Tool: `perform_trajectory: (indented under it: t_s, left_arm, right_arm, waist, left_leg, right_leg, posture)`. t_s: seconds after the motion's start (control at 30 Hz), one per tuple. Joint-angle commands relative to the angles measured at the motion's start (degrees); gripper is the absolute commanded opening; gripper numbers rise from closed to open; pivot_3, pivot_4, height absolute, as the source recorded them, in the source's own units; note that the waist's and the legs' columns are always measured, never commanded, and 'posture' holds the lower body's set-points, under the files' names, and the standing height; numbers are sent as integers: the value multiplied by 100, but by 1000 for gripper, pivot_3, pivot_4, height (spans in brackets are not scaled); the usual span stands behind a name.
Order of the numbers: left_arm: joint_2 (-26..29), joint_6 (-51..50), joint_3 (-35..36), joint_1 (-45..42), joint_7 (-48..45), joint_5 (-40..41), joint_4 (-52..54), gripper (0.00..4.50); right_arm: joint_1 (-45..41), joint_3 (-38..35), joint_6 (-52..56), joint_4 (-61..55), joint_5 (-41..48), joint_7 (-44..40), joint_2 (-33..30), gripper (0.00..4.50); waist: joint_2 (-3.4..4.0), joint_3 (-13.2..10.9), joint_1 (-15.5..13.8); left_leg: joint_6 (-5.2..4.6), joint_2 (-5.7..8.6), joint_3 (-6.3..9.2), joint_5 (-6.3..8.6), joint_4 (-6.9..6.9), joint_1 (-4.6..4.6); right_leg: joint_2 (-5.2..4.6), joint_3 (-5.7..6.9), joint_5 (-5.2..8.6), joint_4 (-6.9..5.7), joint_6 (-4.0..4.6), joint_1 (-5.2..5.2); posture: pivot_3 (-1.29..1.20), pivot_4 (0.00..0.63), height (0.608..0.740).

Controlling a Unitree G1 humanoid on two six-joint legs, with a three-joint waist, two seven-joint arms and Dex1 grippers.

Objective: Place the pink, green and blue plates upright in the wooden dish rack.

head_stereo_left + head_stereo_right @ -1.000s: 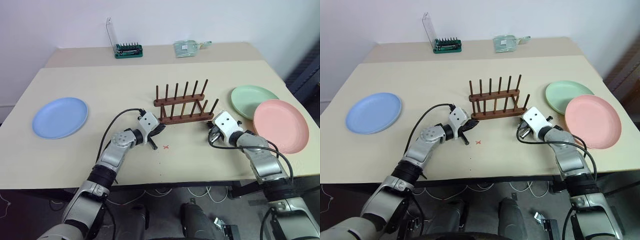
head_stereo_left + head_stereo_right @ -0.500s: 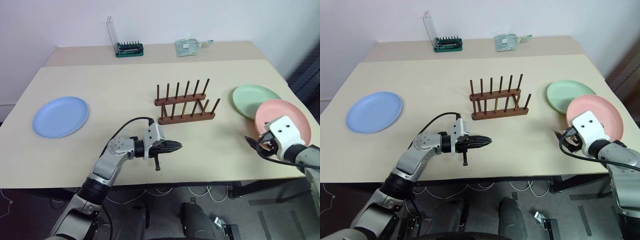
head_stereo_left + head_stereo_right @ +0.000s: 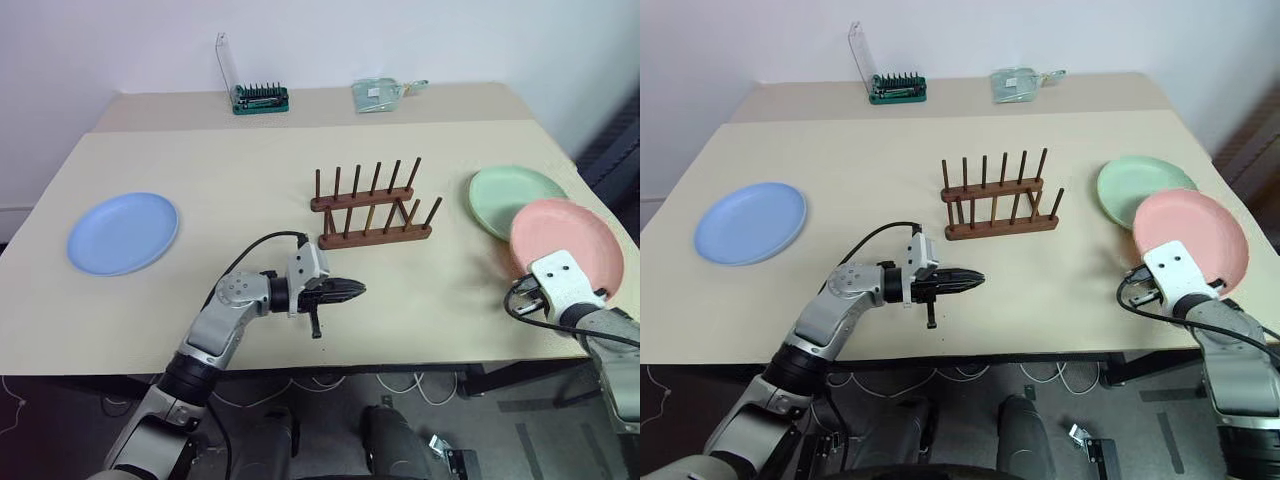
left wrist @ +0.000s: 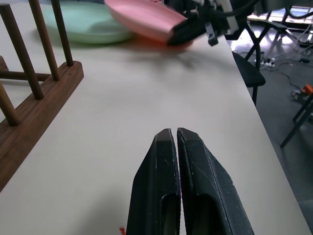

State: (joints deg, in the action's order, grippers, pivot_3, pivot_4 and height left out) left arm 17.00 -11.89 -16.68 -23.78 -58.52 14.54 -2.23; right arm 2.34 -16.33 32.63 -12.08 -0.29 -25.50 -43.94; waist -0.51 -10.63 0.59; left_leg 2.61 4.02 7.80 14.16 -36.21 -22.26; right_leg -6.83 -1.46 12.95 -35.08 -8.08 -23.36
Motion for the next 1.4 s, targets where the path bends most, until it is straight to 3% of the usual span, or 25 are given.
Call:
perform_trajectory:
  t_s: [0.03,0.2,0.3,0.37,0.5,0.63,0.83,1.4]
  left_arm:
    - [-28,73,96,-26,13,93,86,142]
    - [-58,139,75,-69,-1,50,7,142]
    - [-109,164,57,-114,-7,45,-68,142]
    - [-144,182,53,-135,-12,40,-118,142]
    - [-203,186,51,-151,-15,46,-168,142]
    - [-220,188,70,-144,18,45,-176,142]
    - [-172,147,161,3,211,38,-13,142]
    - [-46,-50,286,183,391,106,285,142]
  right_arm:
    - [87,-66,-18,-228,-240,-41,-300,102]
    - [-230,-491,-64,-687,-370,-37,-736,102]
    - [-772,-698,-455,-1092,203,-555,-947,102]
    - [-1446,-683,-516,-1568,1238,-1029,-686,102]
    - [-2759,-665,545,-1788,3361,-1339,-37,102]
    - [-3858,-503,1180,-1086,4305,-1214,365,102]
    - [-4585,-281,1665,326,4654,-1148,743,102]
    - [-4822,-400,1754,2068,4889,-1571,943,102]
  waist:
    - [0,0,-2]
    - [9,-2,9]
    - [22,-1,30]
    - [20,-3,44]
    - [8,-8,16]
    - [2,-12,-46]
    - [3,-11,-60]
    - [7,-11,24]
  left_leg:
    - [0,0,0,0,1,0]
    - [0,2,-1,0,0,-2]
    - [0,-1,-4,0,2,-1]
    - [0,-2,-4,0,4,0]
    - [-1,-8,4,0,2,-1]
    - [-1,4,10,0,-10,-11]
    - [-3,3,8,1,-1,-10]
    - [-3,3,5,1,4,-12]
  right_leg:
    - [0,0,0,0,0,-1]
    - [-1,-1,1,0,-2,-2]
    - [0,-2,1,-1,-2,-5]
    - [0,-1,2,-1,-4,-4]
    - [5,4,2,0,-4,-1]
    - [-3,4,1,5,-2,0]
    - [-2,3,0,1,-1,-9]
    - [-2,3,-1,-8,-1,-19]
  posture:
    - [0,150,740]
    - [0,150,740]
    - [0,150,740]
    - [0,150,740]
    - [0,150,740]
    - [0,150,740]
    - [0,150,740]
    - [0,150,740]
